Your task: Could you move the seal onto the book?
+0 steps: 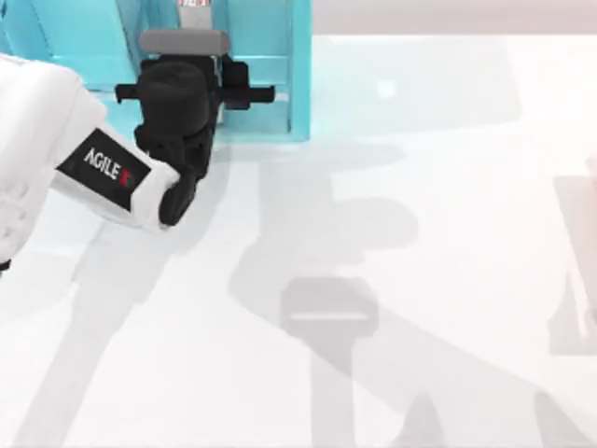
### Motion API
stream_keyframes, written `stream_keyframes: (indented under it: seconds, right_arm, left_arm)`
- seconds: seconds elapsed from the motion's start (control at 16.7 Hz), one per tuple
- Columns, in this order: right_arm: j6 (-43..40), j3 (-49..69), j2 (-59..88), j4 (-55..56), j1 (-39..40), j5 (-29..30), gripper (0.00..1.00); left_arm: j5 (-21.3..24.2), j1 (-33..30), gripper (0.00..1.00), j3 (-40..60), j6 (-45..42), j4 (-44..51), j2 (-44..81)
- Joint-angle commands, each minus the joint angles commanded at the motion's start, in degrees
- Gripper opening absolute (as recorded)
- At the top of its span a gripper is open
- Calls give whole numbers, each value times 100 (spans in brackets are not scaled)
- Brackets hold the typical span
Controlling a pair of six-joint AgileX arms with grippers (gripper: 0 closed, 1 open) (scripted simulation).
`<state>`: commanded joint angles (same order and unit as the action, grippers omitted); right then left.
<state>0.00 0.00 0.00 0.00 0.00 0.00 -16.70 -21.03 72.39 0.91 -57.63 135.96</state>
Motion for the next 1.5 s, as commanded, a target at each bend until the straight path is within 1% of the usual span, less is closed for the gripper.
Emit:
stream_keyframes:
  seconds: [0.06, 0.12, 0.66, 0.84, 1.08, 1.38, 1.5]
  right_arm:
    - [0, 0, 0, 0, 0, 0, 100]
    - [0, 0, 0, 0, 0, 0, 100]
    - [0, 0, 0, 0, 0, 0, 100]
    - [0, 0, 0, 0, 0, 0, 100]
    - [0, 0, 0, 0, 0, 0, 100]
    - [0, 0, 0, 0, 0, 0, 100]
    - [0, 0, 0, 0, 0, 0, 100]
  left_arm:
    - [0, 0, 2, 0, 0, 0, 0]
    - [0, 0, 0, 0, 0, 0, 0]
    - [-3, -31, 0, -7, -5, 8, -21]
    - [-116, -133, 0, -184, -3, 253, -406]
    - [-470, -437, 0, -769, 16, 1050, -1764]
    - [-1018, -959, 0, -1743, 78, 2368, -4347]
    - [-1218, -1160, 0, -2107, 105, 2861, -5166]
